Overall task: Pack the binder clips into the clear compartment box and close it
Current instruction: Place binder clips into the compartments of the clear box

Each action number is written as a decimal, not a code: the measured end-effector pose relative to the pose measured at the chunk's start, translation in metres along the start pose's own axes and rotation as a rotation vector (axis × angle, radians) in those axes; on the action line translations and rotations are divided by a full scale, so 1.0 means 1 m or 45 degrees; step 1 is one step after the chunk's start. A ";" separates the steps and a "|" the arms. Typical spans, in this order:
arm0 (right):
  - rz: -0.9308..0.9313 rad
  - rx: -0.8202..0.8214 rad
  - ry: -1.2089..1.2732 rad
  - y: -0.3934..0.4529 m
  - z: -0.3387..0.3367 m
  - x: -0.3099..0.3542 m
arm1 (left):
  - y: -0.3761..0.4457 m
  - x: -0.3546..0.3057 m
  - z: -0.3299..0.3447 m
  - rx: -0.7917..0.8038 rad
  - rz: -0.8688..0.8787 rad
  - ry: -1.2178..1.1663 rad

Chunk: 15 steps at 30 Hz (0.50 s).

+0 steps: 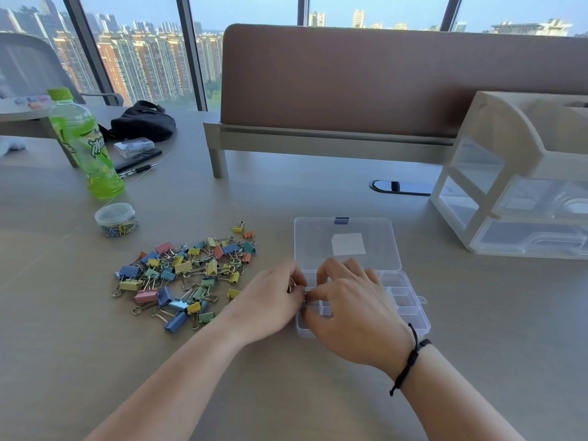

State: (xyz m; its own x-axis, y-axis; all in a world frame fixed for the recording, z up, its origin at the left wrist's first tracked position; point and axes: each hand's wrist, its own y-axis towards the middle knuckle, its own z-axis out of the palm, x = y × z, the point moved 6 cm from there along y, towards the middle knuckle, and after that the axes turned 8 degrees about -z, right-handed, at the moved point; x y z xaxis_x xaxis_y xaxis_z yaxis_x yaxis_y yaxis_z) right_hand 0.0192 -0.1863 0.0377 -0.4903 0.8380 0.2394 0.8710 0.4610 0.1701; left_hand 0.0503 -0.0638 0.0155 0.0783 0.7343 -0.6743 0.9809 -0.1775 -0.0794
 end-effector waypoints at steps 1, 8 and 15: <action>-0.002 0.001 -0.007 -0.001 0.001 0.000 | 0.000 -0.001 0.000 0.001 0.002 0.006; -0.019 -0.055 0.046 -0.002 -0.008 -0.004 | 0.000 0.004 -0.002 0.012 -0.012 -0.084; 0.138 -0.463 0.468 -0.005 -0.032 -0.023 | -0.002 0.004 -0.009 -0.005 -0.098 -0.796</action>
State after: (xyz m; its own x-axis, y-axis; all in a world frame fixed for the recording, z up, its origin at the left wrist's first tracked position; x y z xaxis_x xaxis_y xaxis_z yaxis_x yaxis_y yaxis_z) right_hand 0.0252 -0.2172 0.0623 -0.4341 0.6871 0.5826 0.8818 0.1919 0.4308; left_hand 0.0502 -0.0547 0.0190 -0.1105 0.2228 -0.9686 0.9803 -0.1364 -0.1432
